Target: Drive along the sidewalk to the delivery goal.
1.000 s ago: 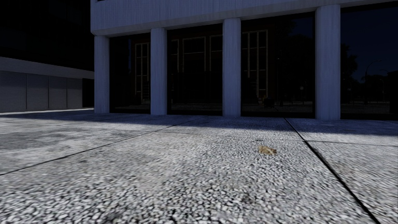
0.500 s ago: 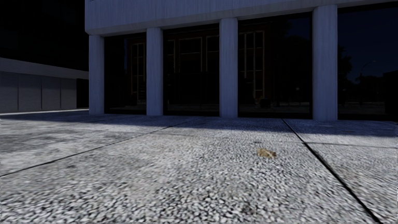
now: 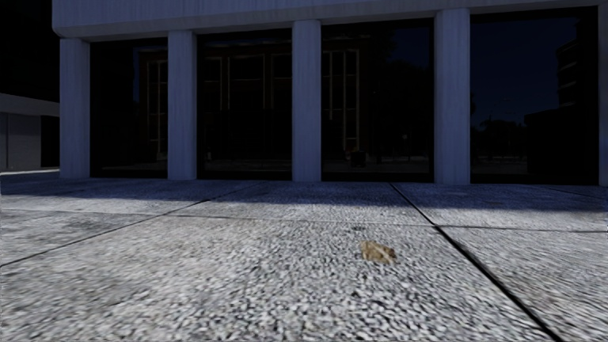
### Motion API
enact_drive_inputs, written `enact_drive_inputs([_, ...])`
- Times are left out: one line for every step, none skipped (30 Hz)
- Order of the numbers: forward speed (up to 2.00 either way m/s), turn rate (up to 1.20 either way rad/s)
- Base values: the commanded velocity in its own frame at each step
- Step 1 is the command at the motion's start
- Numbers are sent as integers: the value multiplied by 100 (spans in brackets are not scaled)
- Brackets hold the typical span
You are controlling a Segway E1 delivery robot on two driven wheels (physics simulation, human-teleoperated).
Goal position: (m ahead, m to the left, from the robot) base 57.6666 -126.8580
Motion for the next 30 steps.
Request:
enact_drive_inputs([200,-42])
enact_drive_inputs([200,-42])
enact_drive_inputs([200,-46])
enact_drive_inputs([200,-56])
enact_drive_inputs([200,-56])
enact_drive_inputs([200,-61])
enact_drive_inputs([200,-63])
enact_drive_inputs([200,-63])
enact_drive_inputs([200,-63])
enact_drive_inputs([200,-63])
enact_drive_inputs([200,-63])
enact_drive_inputs([200,-63])
enact_drive_inputs([200,-63])
enact_drive_inputs([200,-63])
enact_drive_inputs([200,-63])
enact_drive_inputs([200,-64])
enact_drive_inputs([200,-65])
enact_drive_inputs([200,-65])
enact_drive_inputs([200,-65])
enact_drive_inputs([200,-65])
enact_drive_inputs([200,-65])
enact_drive_inputs([200,-65])
enact_drive_inputs([200,-65])
enact_drive_inputs([200,-65])
enact_drive_inputs([200,-65])
enact_drive_inputs([200,-65])
enact_drive_inputs([200,-65])
enact_drive_inputs([200,-65])
enact_drive_inputs([200,-65])
enact_drive_inputs([200,-65])
